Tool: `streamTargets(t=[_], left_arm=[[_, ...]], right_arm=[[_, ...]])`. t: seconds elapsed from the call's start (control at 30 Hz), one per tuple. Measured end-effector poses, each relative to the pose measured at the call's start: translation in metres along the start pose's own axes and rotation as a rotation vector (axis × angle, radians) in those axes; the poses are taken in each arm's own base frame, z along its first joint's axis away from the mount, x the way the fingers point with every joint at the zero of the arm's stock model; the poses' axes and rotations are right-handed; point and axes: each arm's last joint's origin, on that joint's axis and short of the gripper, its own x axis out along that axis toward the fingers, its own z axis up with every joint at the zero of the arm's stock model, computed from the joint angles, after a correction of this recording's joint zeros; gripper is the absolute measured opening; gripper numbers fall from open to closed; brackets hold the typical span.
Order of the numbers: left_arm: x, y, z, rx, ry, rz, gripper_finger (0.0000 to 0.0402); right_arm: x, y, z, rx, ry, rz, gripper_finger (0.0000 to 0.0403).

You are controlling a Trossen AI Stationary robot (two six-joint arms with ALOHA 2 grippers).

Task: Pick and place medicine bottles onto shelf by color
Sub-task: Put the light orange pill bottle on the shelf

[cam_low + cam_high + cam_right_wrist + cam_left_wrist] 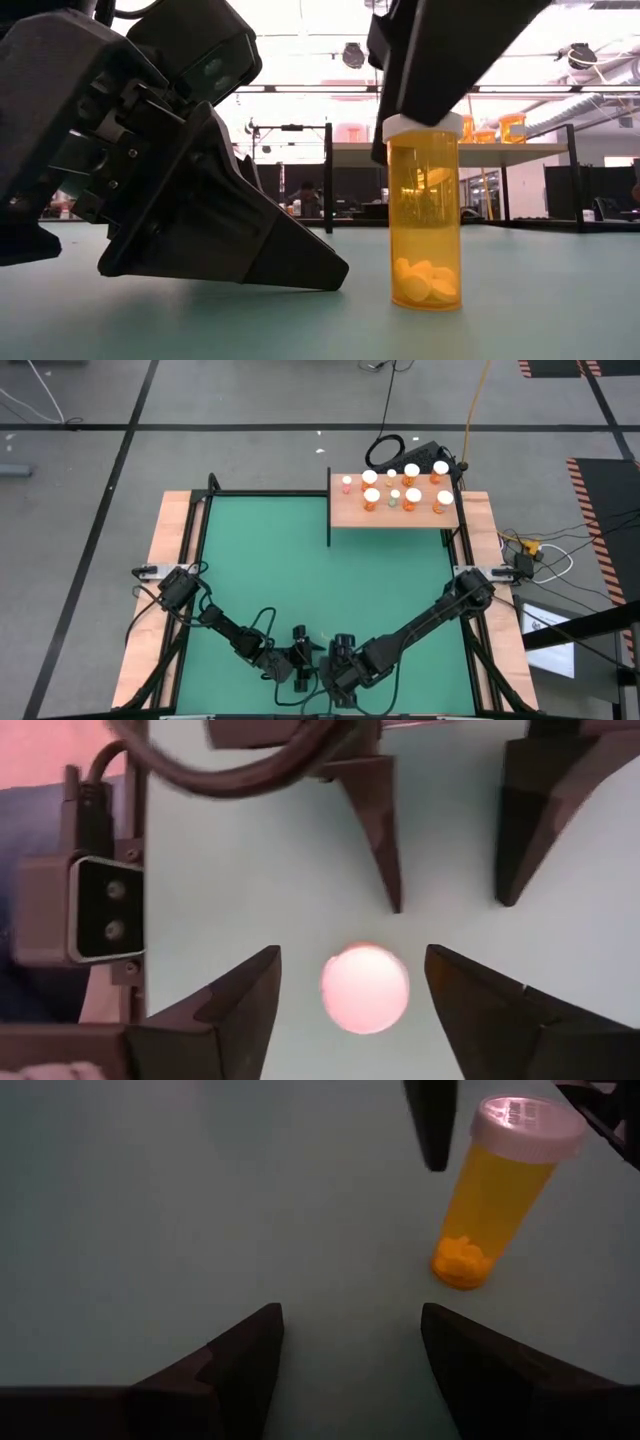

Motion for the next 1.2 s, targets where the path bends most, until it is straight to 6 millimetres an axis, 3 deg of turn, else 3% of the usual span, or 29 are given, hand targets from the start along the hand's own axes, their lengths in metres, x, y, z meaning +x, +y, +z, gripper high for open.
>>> streamTargets(t=[0.33, 1.2], left_arm=[[0.0001, 0.0000, -0.0001, 0.000, 0.000, 0.000, 0.0244], [0.0001, 0.0000, -0.0001, 0.001, 0.000, 0.000, 0.0244]], right_arm=[[0.0001, 0.0001, -0.0002, -0.011, 0.003, 0.004, 0.0184], [0.0095, -0.0021, -0.0036, -0.012, -0.012, 0.038, 0.0196]])
